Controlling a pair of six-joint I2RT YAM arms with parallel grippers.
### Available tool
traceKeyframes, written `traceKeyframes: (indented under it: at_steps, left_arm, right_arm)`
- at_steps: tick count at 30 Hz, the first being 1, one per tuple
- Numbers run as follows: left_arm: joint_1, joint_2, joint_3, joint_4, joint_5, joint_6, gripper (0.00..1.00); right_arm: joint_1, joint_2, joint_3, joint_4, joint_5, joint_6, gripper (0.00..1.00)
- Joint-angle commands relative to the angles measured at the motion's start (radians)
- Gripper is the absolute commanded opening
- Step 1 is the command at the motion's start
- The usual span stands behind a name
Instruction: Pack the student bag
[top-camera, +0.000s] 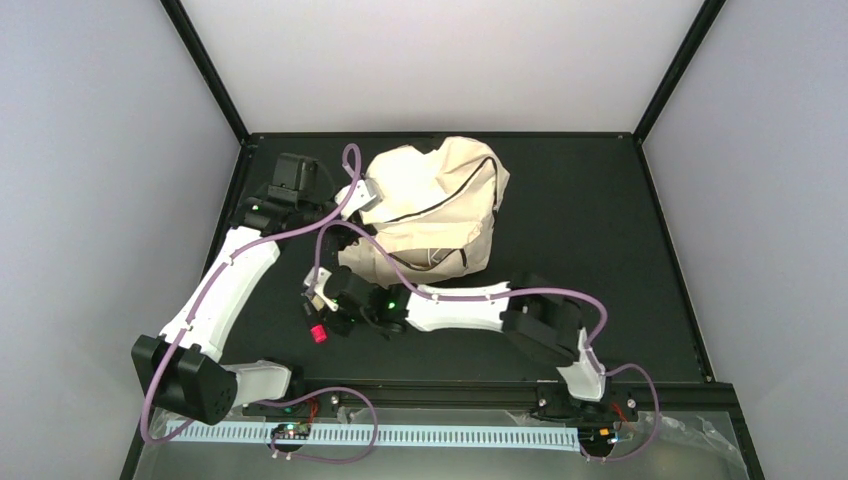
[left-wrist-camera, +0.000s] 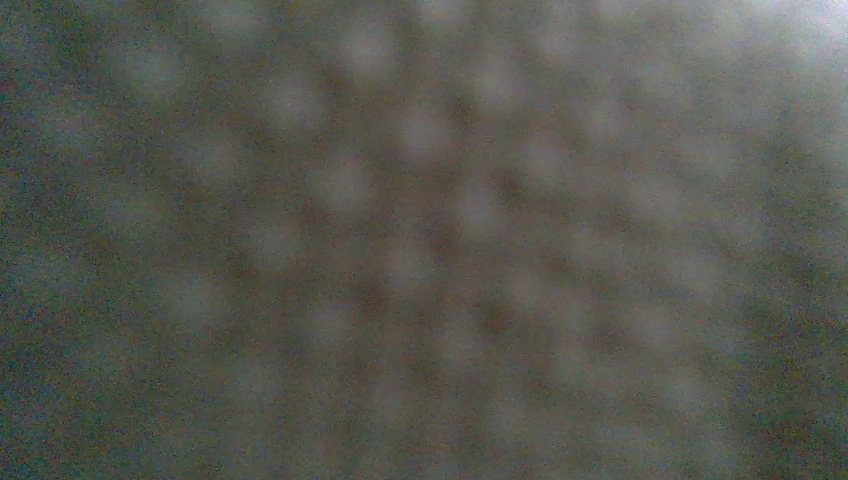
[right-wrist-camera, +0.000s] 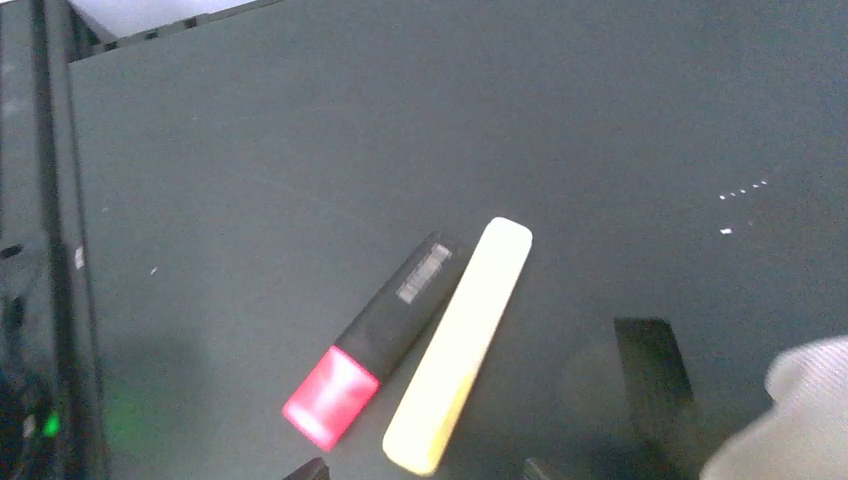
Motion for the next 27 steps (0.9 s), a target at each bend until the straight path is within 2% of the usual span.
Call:
traceKeyframes:
  at_steps: [1, 8, 15, 23, 27]
  left_arm:
    - [0.016, -0.017, 0.051, 0.009, -0.005, 0.010, 0.01]
    - [0.020, -0.022, 0.045, 0.009, -0.007, 0.012, 0.02]
    - [0.022, -0.016, 0.045, 0.014, 0.002, 0.015, 0.02]
    - [0.022, -0.019, 0.042, 0.014, 0.015, 0.020, 0.02]
    - [0.022, -0.018, 0.040, 0.015, 0.015, 0.021, 0.02]
  right_arm:
    - [0.002, 0.101, 0.130, -0.010, 0.046, -0.008, 0.52]
    - [0.002, 0.290, 0.320, -0.155, 0.059, 0.015, 0.52]
    - [0.001, 0.387, 0.438, -0.255, 0.141, 0.012, 0.52]
    - [-0.004, 0.413, 0.454, -0.288, 0.123, 0.028, 0.51]
    - [-0.018, 0.433, 0.484, -0.346, 0.109, 0.043, 0.35]
